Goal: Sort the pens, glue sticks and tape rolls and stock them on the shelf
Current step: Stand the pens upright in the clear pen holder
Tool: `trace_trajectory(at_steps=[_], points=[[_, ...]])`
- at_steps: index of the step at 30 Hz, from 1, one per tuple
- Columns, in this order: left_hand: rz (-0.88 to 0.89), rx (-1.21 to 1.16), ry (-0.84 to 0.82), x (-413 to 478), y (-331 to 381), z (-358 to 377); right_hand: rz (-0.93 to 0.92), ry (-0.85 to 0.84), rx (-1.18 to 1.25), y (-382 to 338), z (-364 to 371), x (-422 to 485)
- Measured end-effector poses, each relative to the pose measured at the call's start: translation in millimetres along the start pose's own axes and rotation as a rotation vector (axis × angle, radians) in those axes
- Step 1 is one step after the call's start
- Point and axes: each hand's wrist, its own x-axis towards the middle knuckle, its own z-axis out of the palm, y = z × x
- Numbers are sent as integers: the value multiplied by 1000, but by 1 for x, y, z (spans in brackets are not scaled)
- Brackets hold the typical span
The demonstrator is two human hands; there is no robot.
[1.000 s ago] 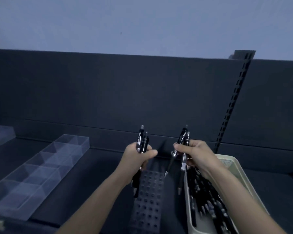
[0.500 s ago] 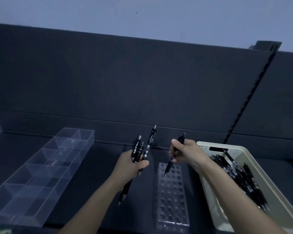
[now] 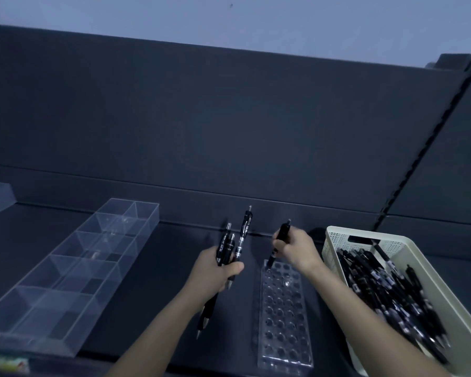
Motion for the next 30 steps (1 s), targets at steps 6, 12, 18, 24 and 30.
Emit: trace_trajectory(at_steps=[6,12,18,24,30], points=[[-5,-30,13,3,-1,2,-63,-72,-350,15,9,-3],[-14,-33,3,6,-3,9,-118,-140,-421,13,8,-2],[-4,-5,2,9,-3,16,-141,-68,-341,20,11,-4],[11,-33,0,7,-1,21,-174,-52,-293,22,14,-10],[-2,-52,22,6,0,20,-174,-17,-325,21,15,-11]])
